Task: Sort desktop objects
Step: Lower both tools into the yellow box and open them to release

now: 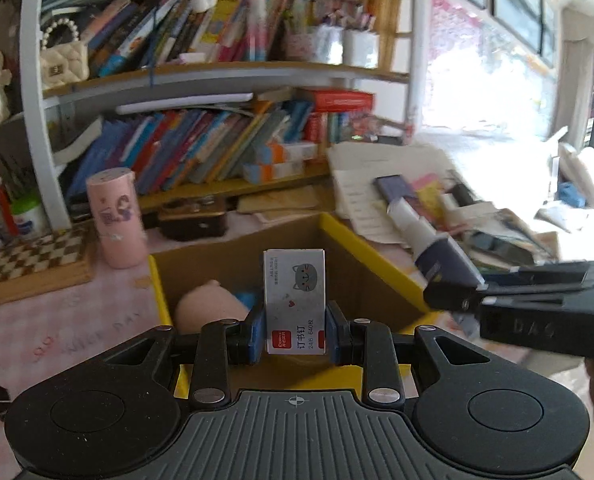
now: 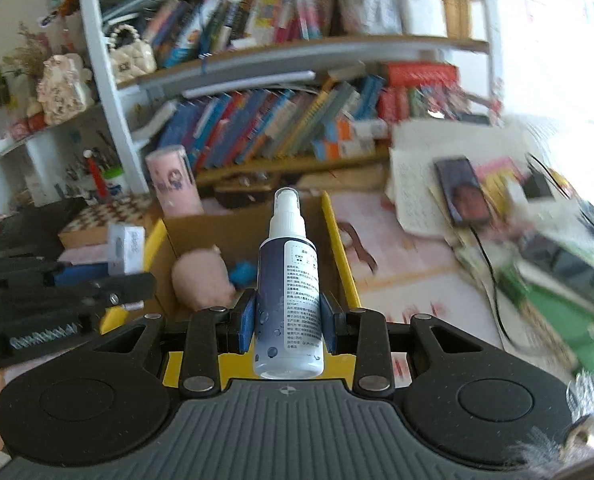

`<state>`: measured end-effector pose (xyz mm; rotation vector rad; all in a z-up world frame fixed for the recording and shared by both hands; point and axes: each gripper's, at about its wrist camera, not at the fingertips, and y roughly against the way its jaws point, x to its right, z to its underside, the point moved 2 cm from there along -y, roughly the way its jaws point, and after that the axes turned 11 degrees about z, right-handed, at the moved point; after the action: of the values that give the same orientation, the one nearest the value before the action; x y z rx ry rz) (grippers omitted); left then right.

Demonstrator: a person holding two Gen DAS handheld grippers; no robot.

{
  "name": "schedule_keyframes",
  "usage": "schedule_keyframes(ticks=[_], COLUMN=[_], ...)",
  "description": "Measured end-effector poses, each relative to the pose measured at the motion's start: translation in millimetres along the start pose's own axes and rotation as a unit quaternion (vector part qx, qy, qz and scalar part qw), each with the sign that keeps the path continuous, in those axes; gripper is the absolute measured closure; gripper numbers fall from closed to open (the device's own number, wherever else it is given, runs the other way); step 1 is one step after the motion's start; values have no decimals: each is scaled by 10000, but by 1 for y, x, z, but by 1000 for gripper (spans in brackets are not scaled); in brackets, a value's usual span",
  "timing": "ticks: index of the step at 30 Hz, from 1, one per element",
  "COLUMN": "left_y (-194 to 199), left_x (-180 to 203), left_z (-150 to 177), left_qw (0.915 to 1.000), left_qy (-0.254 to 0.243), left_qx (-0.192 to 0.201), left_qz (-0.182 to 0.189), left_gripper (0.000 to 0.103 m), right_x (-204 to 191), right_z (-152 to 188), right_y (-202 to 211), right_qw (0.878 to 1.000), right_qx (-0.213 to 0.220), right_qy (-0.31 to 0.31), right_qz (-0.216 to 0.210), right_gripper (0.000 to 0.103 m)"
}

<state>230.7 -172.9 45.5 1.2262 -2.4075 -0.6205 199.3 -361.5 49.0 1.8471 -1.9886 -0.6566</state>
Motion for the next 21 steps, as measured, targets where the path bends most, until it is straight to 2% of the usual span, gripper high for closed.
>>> schedule_keyframes(ticks=[4, 10, 15, 16, 21], left_y=[-25, -72, -106, -108, -118], left_x=[-10, -27, -35, -32, -35], left_z=[-3, 10, 24, 24, 25], left_qw=[9993, 9935, 9857, 9850, 9815], left_qy=[-75, -111, 24, -82, 54], left_qx=[-112, -778, -1366, -1372, -1558], left_qz=[-353, -818, -988, -1039, -1107], left_gripper=[75, 75, 75, 75, 74], right_x=[-8, -29, -49, -53, -61], right_z=[-19, -31, -28, -28, -24], right_y=[-30, -86, -133, -142, -169], right_qw=[9991, 9941, 9840, 9812, 9710], right_qx=[0, -228, -631, -728, -1092], right_qy=[306, 886, 1532, 1655, 1959], right_qz=[-281, -577, -653, -679, -823], right_gripper=[73, 73, 73, 73, 72])
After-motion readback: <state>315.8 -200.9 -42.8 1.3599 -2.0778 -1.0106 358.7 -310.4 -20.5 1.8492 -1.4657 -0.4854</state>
